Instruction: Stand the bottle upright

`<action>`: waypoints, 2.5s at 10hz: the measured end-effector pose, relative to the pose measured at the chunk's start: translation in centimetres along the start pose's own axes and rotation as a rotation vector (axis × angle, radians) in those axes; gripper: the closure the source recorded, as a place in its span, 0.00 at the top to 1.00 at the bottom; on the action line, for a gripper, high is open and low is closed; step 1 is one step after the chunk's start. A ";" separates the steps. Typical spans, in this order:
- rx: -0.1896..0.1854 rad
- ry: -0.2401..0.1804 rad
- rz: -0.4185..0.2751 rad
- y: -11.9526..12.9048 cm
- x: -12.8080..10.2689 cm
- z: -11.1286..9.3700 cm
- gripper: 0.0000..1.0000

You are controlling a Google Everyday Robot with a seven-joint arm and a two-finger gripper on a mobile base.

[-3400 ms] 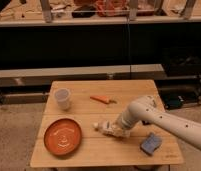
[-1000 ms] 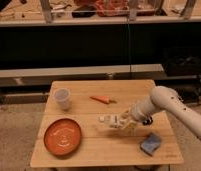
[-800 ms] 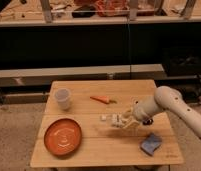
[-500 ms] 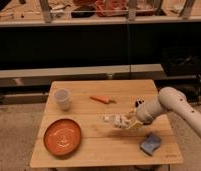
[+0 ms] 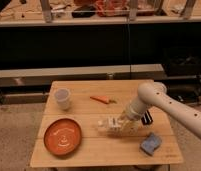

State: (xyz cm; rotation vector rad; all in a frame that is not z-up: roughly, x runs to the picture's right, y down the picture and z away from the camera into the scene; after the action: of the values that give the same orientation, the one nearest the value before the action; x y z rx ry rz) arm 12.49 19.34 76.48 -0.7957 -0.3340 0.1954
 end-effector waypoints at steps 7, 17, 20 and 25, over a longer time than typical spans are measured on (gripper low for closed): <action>0.014 0.079 -0.016 -0.2 -0.5 0.9 0.80; 0.170 0.358 -0.337 3.4 -0.1 0.2 0.80; 0.124 0.387 -0.329 3.7 0.3 1.3 0.80; 0.126 0.491 -0.305 3.2 -0.7 4.0 0.80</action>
State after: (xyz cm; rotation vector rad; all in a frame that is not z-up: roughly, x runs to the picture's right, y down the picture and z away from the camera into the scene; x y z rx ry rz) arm 10.20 23.99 76.64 -0.6343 0.0242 -0.2618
